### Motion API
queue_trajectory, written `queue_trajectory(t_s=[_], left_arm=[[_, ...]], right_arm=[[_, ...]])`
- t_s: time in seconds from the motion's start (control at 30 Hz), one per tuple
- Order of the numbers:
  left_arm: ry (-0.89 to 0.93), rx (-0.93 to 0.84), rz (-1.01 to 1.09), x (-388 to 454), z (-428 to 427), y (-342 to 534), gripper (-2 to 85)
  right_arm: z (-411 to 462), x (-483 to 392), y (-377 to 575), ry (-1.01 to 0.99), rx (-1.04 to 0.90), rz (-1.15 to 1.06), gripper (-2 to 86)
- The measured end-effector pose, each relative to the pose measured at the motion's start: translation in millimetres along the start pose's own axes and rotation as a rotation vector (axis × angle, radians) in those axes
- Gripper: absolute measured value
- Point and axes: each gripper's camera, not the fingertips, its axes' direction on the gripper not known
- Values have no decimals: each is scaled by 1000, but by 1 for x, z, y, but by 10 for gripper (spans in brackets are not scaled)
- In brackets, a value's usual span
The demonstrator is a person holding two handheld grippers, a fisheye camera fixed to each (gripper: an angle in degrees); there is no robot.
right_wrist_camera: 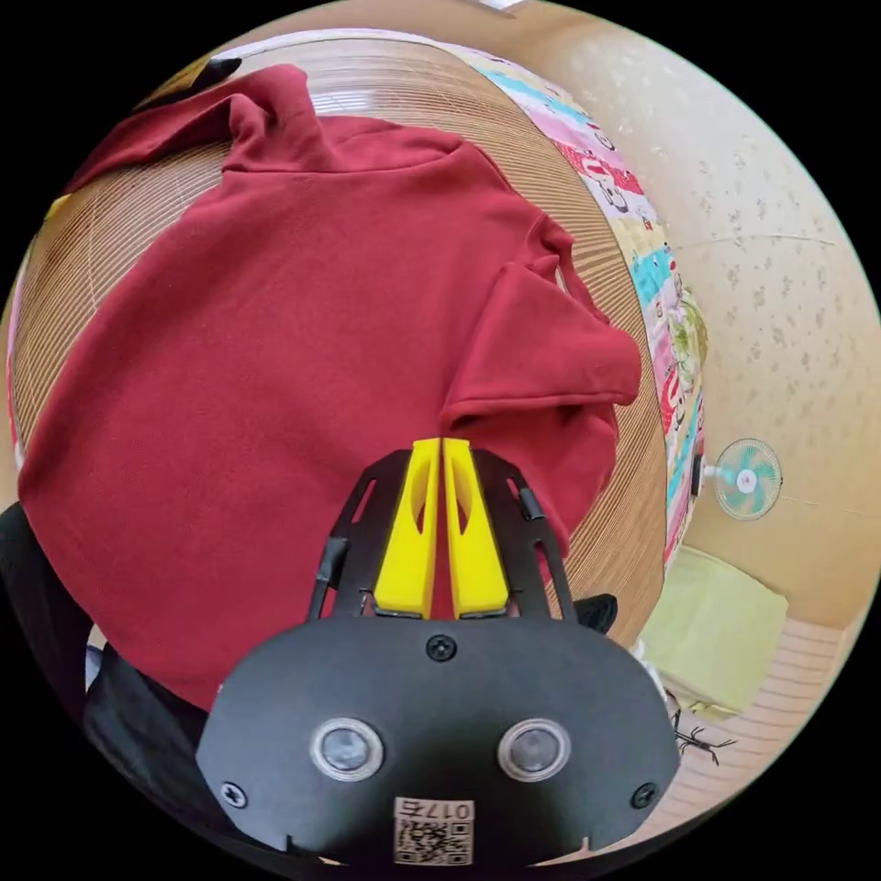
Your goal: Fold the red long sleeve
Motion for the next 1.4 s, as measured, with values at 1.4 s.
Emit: queue_trajectory(t_s=[1.4], left_arm=[[121, 86, -12, -108, 45, 16, 34]], right_arm=[[27, -56, -179, -343, 13, 242, 12]])
